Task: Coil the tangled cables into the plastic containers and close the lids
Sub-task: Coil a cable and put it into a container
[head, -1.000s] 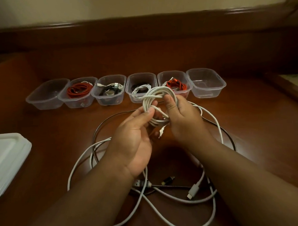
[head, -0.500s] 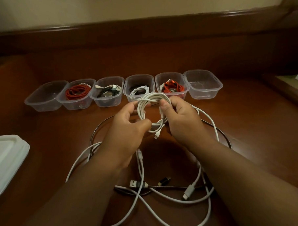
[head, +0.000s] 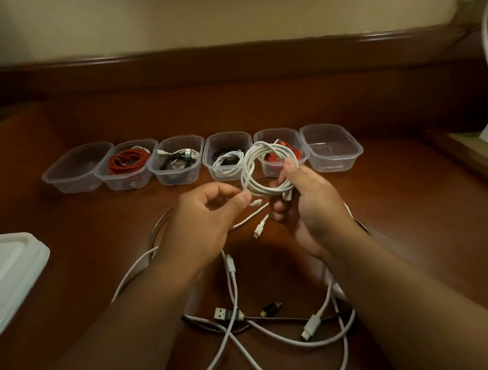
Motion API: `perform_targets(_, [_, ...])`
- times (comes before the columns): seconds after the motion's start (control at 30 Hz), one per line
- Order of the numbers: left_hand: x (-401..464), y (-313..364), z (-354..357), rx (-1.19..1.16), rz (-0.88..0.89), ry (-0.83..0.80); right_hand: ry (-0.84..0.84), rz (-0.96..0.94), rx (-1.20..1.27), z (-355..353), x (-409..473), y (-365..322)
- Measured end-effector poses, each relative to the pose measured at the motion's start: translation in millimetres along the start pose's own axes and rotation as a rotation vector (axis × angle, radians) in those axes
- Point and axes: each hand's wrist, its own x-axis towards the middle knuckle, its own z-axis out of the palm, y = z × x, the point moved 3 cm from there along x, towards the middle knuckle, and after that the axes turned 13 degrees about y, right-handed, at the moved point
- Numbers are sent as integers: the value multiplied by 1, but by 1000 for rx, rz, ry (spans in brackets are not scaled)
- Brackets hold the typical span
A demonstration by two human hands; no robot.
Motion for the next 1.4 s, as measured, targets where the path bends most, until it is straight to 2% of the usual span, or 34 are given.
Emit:
perform_targets(0.07, [-4,-2,7,-226,-138,6,-66,69,78,7,-7,4])
perform_targets(0.13, [-6,-2,12,-477,-285,19,-76,57,69,10,-9,5])
perform_targets(0.23, [-9,-3,15,-610,-367,13,-38,-41,-84,10,-7,3])
perform_targets(0.37, [-10,-6,15,-527,-333,50,-48,-108,-311,10,-10,2])
perform_targets(0.53, [-13,-1,17,-475,-280,5,-63,-114,-407,11,-10,2])
perform_targets(0.7, [-11,-2,18,-475,-325,-37,-98,-47,-246,13,-12,10])
perform_targets(1.03, [-14,0,26,-442,-320,10,-137,100,78,11,-8,14])
perform_targets(1.27, [-21,3,26,-478,-380,-14,-172,365,138,5,-16,14])
perform_targets(1.4, [-20,-1,23,-409,-334,-57,-170,246,67,6,-18,13])
